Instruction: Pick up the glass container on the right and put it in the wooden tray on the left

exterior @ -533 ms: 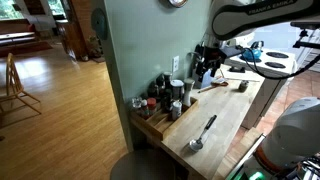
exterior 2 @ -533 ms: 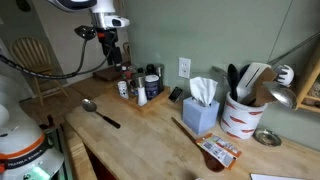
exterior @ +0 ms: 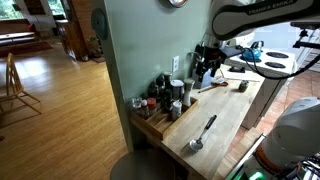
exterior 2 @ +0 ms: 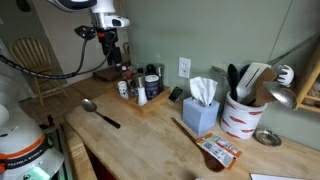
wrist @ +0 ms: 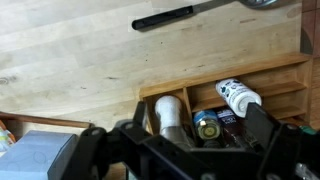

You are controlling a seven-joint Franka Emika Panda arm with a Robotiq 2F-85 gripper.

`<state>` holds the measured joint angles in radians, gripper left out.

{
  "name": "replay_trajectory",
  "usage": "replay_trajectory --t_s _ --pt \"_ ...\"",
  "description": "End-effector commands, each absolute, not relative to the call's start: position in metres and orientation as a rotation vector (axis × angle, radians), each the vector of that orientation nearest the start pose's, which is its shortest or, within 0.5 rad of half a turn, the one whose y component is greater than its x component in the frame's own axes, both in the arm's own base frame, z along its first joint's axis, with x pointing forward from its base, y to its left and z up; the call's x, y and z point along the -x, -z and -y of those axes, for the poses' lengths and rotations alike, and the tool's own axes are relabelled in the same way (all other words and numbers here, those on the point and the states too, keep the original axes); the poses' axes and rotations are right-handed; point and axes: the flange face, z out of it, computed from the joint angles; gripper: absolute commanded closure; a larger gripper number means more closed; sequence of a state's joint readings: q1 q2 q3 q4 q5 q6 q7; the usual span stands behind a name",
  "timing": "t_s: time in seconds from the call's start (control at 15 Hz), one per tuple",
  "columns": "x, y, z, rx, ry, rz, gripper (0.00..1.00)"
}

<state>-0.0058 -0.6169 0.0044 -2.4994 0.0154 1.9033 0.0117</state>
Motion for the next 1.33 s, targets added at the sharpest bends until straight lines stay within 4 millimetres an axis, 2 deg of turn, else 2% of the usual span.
replay_trajectory --t_s 0.0,0.6,0.67,0.8,1.0,1.27 --pt "-0.366 -0.495 -0.001 3.129 0.031 -0.029 0.00" --pt "-0.366 -0.495 -0.001 3.129 0.031 -0.029 0.00" --pt "-0.367 -0.497 0.006 3.120 0.048 -0.048 0.00" --pt "-0.368 -0.504 0.031 3.093 0.094 -0.119 0.00" --pt "-0.367 -0.517 0.091 3.060 0.181 -0.305 0.00" --pt "-0.354 -0.525 0.172 3.023 0.254 -0.581 0.00"
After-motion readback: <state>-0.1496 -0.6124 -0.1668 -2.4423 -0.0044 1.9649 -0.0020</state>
